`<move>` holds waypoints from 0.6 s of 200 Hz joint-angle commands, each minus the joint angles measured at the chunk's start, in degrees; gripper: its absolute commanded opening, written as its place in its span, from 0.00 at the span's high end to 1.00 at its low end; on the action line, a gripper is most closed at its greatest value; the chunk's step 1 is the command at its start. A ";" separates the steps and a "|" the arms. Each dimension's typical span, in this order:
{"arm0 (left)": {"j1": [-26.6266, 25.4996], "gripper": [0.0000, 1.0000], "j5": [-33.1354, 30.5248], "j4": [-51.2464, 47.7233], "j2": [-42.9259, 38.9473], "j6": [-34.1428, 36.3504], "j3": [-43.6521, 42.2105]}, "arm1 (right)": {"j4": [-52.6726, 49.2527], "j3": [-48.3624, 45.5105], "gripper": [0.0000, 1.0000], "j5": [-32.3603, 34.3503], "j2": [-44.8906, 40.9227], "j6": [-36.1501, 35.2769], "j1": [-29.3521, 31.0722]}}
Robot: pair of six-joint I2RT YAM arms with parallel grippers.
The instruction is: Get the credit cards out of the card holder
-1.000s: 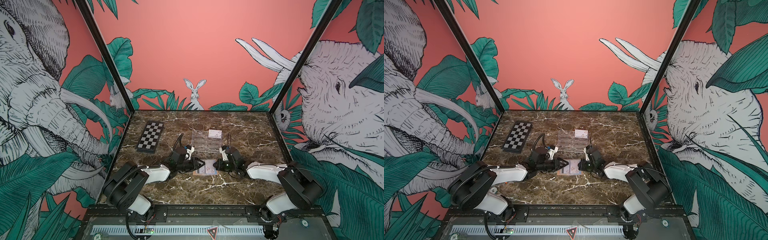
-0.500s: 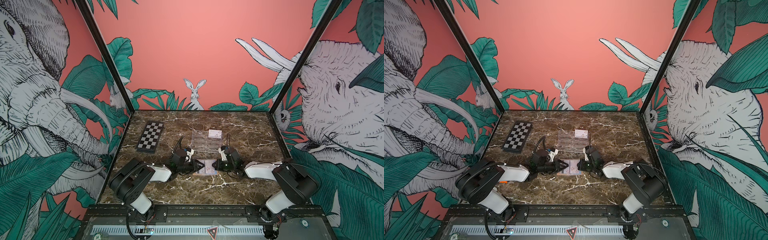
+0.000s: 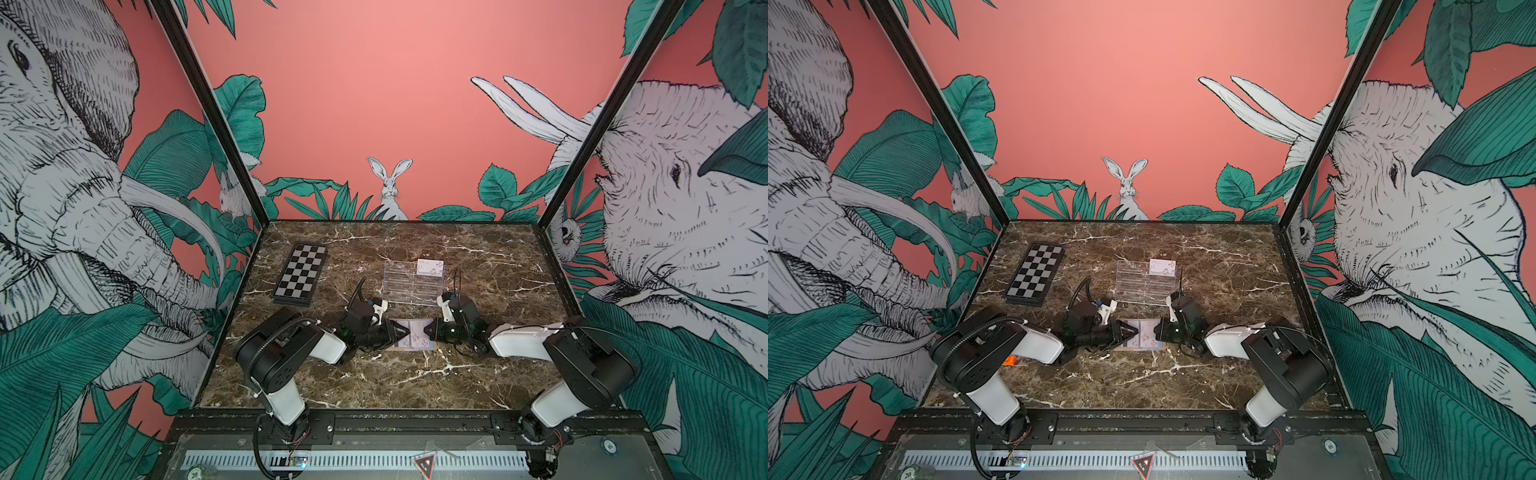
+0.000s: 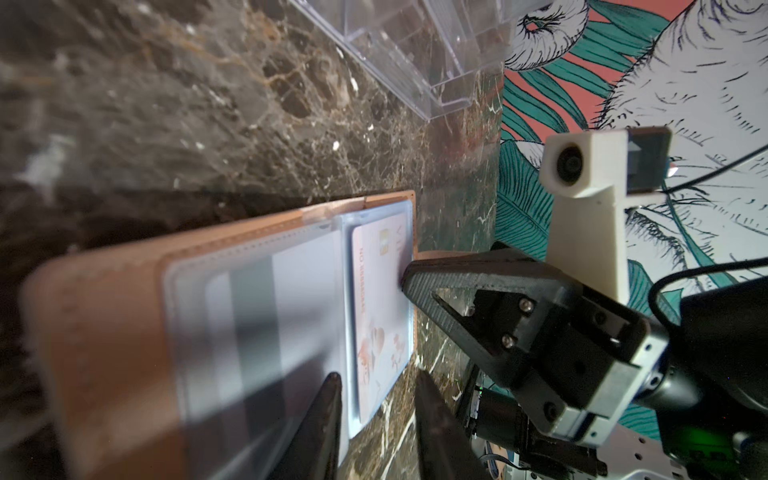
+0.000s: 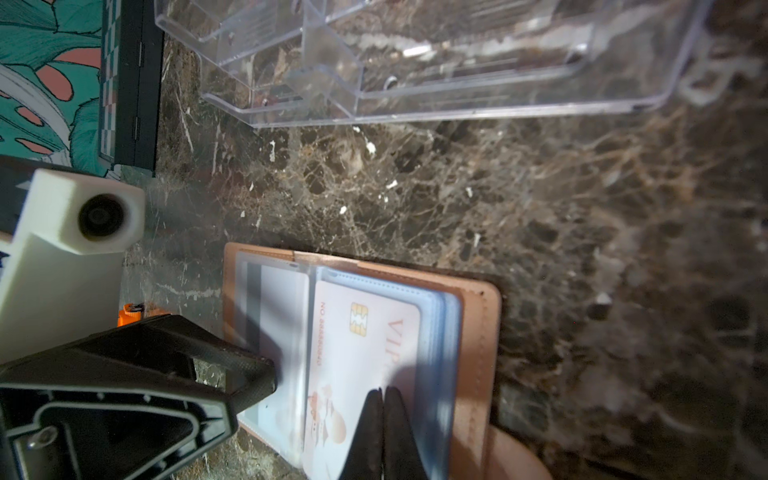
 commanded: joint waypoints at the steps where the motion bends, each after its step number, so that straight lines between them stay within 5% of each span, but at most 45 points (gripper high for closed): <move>1: -0.27 0.69 0.57 2.56 0.80 -1.27 -0.71 | -1.57 -0.95 1.00 1.16 1.08 0.08 0.32; 120: -0.30 0.70 -0.20 3.96 2.37 -1.63 -1.24 | -8.69 1.18 1.00 2.94 -5.23 -2.42 0.60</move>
